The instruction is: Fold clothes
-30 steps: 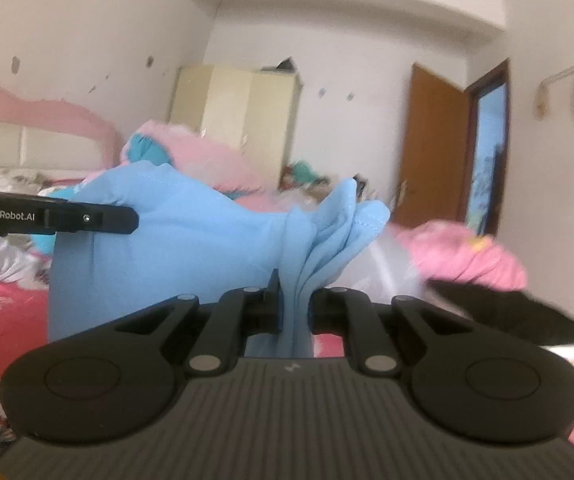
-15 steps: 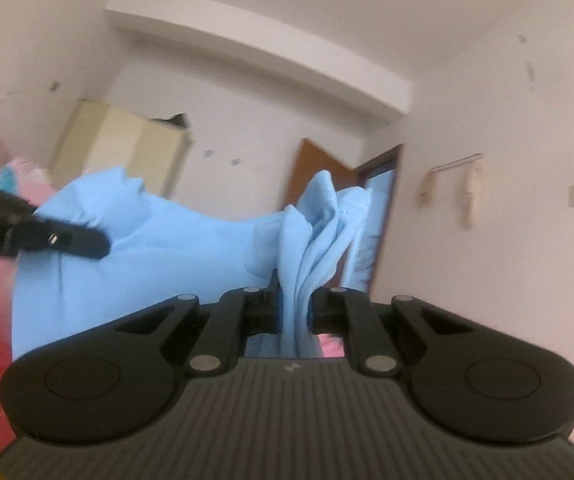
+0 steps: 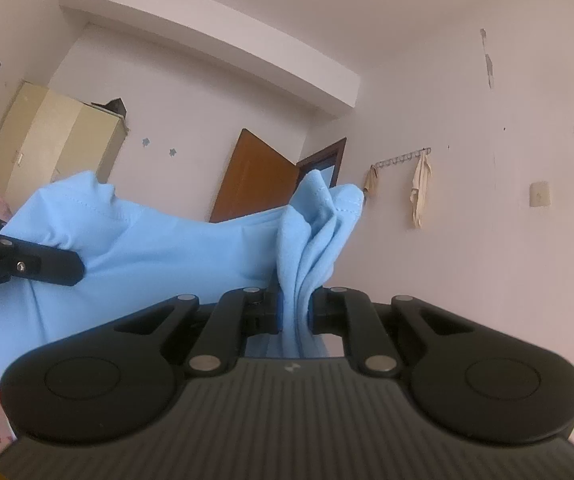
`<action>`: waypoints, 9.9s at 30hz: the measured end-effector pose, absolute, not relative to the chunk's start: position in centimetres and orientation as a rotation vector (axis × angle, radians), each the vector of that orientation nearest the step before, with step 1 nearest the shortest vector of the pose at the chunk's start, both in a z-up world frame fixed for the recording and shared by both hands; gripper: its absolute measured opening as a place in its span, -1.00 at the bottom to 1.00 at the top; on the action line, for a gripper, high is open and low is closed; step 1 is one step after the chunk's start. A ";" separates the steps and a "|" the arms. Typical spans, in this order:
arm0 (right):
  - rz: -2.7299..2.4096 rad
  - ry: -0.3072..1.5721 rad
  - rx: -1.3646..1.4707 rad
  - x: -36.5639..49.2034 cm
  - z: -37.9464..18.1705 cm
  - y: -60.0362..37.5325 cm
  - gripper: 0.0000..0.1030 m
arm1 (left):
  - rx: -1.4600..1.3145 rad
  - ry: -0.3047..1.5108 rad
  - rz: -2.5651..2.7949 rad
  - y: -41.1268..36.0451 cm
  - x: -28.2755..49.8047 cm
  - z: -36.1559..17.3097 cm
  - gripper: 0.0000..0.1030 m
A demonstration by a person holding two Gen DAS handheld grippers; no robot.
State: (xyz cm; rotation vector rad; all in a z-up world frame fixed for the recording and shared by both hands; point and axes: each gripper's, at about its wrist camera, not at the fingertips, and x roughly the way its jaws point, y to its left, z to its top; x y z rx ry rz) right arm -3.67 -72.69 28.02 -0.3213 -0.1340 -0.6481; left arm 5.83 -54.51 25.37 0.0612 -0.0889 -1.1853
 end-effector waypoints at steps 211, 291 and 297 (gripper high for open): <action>-0.765 0.397 0.234 -17.0 10.0 -33.0 0.97 | 0.181 0.463 -0.812 -18.8 -2.9 13.0 1.00; -0.807 0.408 0.164 -17.5 11.7 -31.1 0.97 | 0.133 0.511 -0.791 -19.1 -3.0 12.3 1.00; -0.807 0.407 0.165 -17.7 11.7 -31.2 0.97 | 0.136 0.506 -0.791 -19.2 -3.2 12.4 1.00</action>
